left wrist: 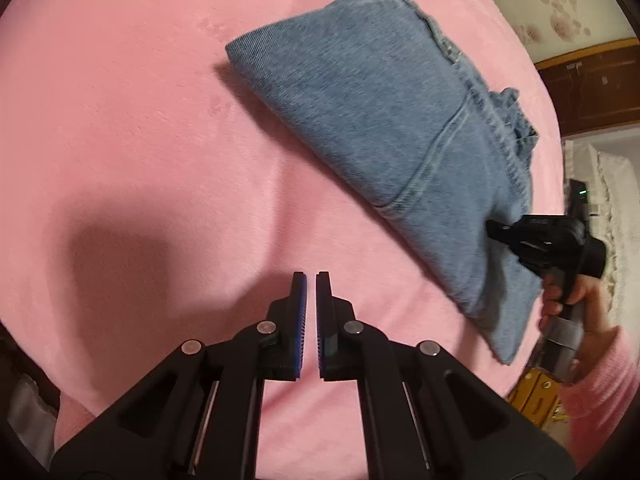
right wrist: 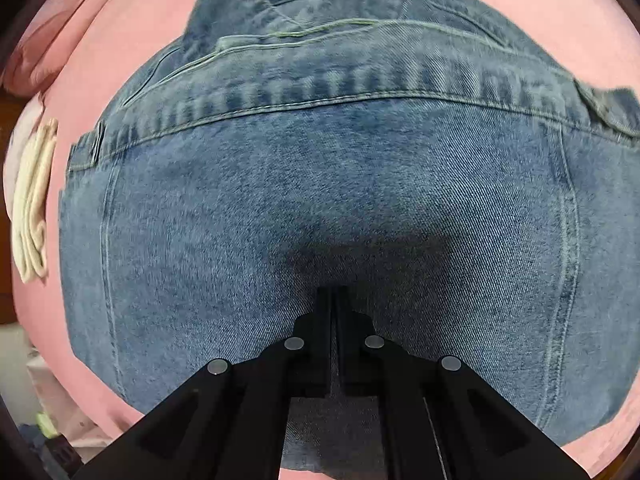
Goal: Fold large clothes
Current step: 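Press the closed right gripper on the jacket middle while the left gripper opens beside the jacket edge, then grasp the jacket edge with the left gripper while the right gripper holds the middle, then lift the held edge with the left gripper and fold it over the right gripper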
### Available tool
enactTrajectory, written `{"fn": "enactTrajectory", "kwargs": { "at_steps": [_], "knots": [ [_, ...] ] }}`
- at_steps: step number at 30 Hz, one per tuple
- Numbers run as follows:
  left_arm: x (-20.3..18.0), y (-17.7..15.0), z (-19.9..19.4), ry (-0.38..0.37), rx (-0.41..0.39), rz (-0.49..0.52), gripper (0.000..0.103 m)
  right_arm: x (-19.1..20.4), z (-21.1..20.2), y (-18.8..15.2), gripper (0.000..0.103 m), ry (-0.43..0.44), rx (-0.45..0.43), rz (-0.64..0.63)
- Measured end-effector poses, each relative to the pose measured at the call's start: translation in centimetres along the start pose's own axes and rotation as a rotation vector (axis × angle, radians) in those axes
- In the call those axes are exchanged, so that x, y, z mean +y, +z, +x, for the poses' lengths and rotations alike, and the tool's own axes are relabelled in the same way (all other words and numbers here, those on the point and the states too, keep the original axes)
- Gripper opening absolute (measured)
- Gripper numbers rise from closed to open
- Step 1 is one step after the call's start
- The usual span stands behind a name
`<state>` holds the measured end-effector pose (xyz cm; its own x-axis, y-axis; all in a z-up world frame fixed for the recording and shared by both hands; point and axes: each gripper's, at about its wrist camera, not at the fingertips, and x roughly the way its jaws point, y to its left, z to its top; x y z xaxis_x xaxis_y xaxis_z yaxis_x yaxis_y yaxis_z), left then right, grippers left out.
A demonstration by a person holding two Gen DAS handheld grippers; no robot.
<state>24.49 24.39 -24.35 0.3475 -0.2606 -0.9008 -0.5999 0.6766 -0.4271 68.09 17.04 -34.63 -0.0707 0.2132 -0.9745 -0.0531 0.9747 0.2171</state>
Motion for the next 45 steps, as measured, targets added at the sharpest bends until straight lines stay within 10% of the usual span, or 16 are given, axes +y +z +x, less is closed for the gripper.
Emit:
{"fn": "enactTrajectory", "kwargs": {
  "at_steps": [4,10,25,34,38,40,45],
  "knots": [
    [-0.9,-1.4,-4.5,0.002,-0.039,-0.021,0.003,0.5,0.3,0.8,0.003,-0.004,0.019,-0.006],
    [-2.1,-1.8,-8.4,-0.130,-0.121,-0.096,0.039,2.1,1.3,3.4,0.003,-0.040,0.108,-0.032],
    [5.1,10.5,2.0,-0.201,0.036,-0.286,0.061,7.7,0.6,4.1,0.003,-0.245,0.035,-0.074],
    [5.6,13.3,3.3,-0.290,0.032,-0.303,0.058,8.2,0.9,5.6,0.003,-0.203,0.078,-0.026],
    [6.9,12.2,2.0,-0.320,-0.027,-0.358,0.020,7.1,0.0,6.3,0.003,-0.169,0.079,0.009],
    [7.2,11.7,1.5,-0.338,-0.054,-0.361,0.017,6.9,-0.3,6.6,0.003,-0.165,0.079,0.022],
    [4.3,12.2,0.3,-0.179,-0.090,-0.251,0.014,4.7,-0.7,6.8,0.003,-0.141,0.061,0.054]
  ]
}}
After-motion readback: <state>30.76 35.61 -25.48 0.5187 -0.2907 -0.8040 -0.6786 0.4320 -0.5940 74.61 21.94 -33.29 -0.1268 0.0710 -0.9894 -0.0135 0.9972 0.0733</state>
